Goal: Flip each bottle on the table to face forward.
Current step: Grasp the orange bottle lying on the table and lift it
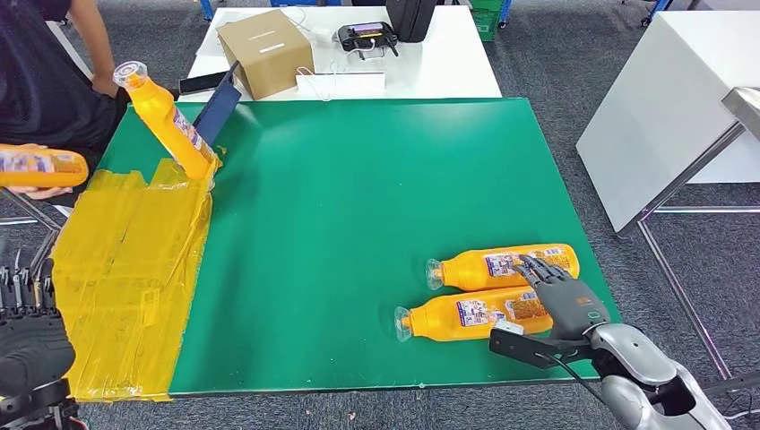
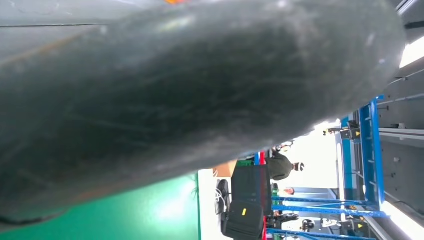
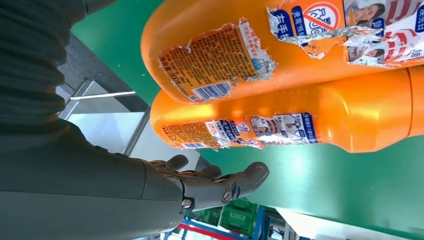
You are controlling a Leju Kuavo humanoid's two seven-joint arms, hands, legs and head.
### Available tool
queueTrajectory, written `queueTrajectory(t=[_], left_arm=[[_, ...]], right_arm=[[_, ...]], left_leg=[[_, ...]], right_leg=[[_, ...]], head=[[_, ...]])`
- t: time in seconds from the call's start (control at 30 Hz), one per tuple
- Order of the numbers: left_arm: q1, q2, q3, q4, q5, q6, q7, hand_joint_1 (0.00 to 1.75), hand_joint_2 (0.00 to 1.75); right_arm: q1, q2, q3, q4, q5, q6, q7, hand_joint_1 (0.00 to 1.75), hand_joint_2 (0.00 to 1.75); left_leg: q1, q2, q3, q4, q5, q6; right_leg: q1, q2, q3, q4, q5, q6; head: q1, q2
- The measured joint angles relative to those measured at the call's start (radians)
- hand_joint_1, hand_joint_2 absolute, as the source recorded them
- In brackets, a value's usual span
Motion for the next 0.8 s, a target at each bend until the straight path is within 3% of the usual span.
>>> queueTrajectory(t=[0.37,0.8], left_arm=[[-0.026,0.004,-0.002,0.002,0.021,0.001,0.011,0.00,0.00],[-0.045,0.011,-0.005,0.010,0.051,-0.003,0.028,0.00,0.00]], right_arm=[[-0.088,0.035,0.090,0.092,-0.040,0.025,-0.021,0.00,1.75],[-0.115,0.041,0.190,0.152,-0.049,0.026,-0.035,0.00,1.75]], left_leg=[[0.000,0.000,0.000,0.000,0.001,0.000],[0.000,0.000,0.000,0.000,0.001,0.000]], right_leg=[[0.000,0.000,0.000,0.000,0.000,0.000],[0.000,0.000,0.000,0.000,0.000,0.000]], head=[[0.000,0.000],[0.000,0.000]])
